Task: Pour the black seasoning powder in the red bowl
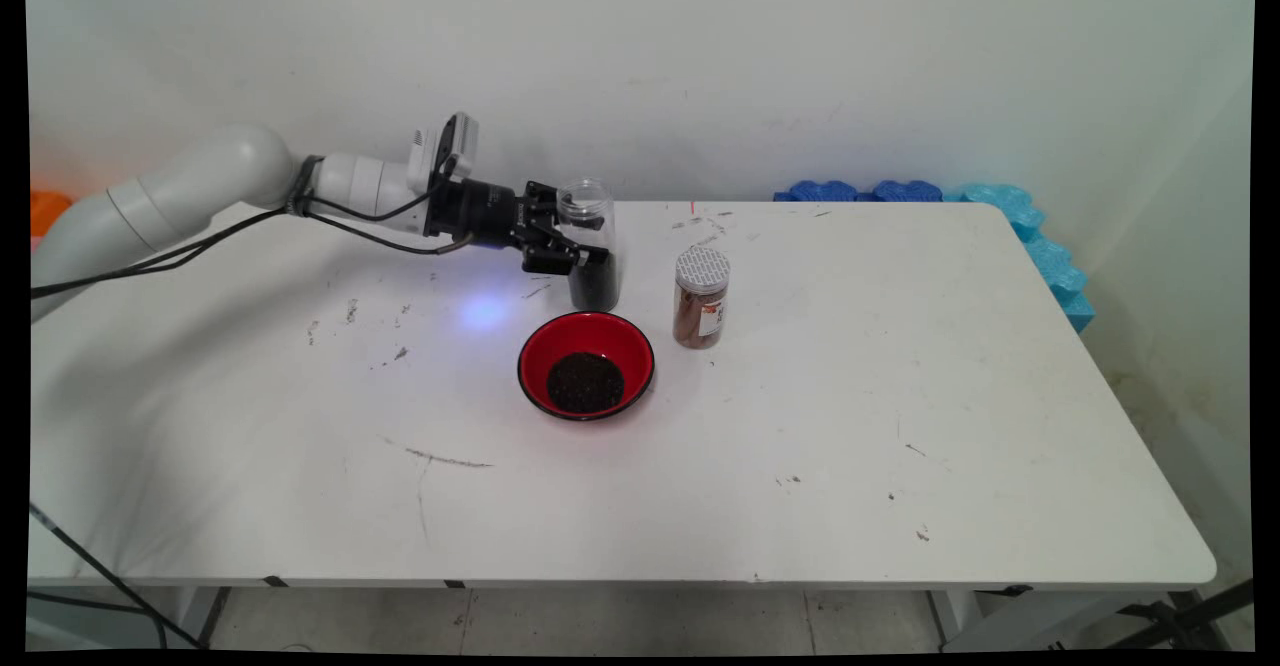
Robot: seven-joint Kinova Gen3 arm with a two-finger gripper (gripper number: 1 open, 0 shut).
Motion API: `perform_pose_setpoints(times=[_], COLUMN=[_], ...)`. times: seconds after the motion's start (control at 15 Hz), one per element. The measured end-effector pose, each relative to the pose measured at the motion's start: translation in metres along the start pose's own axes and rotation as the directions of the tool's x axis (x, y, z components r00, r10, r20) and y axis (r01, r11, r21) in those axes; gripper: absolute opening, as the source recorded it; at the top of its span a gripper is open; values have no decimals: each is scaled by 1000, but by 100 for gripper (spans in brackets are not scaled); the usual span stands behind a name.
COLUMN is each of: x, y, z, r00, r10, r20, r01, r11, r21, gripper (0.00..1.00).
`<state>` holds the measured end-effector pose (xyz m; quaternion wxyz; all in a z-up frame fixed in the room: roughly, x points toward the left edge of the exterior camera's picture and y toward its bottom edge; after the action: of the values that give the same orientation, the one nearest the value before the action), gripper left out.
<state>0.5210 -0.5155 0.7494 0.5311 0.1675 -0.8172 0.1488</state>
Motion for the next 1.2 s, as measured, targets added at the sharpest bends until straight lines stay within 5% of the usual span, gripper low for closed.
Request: perform_pose_setpoints(times=[0.8, 1.2], x=[10, 14], y=[6, 19], z=[-11, -16], r00=[995, 980], r10=[94, 197], r20=[-22, -31], r01=[-94, -196], r11=[995, 980], r21=[25, 22], gripper=[0, 0])
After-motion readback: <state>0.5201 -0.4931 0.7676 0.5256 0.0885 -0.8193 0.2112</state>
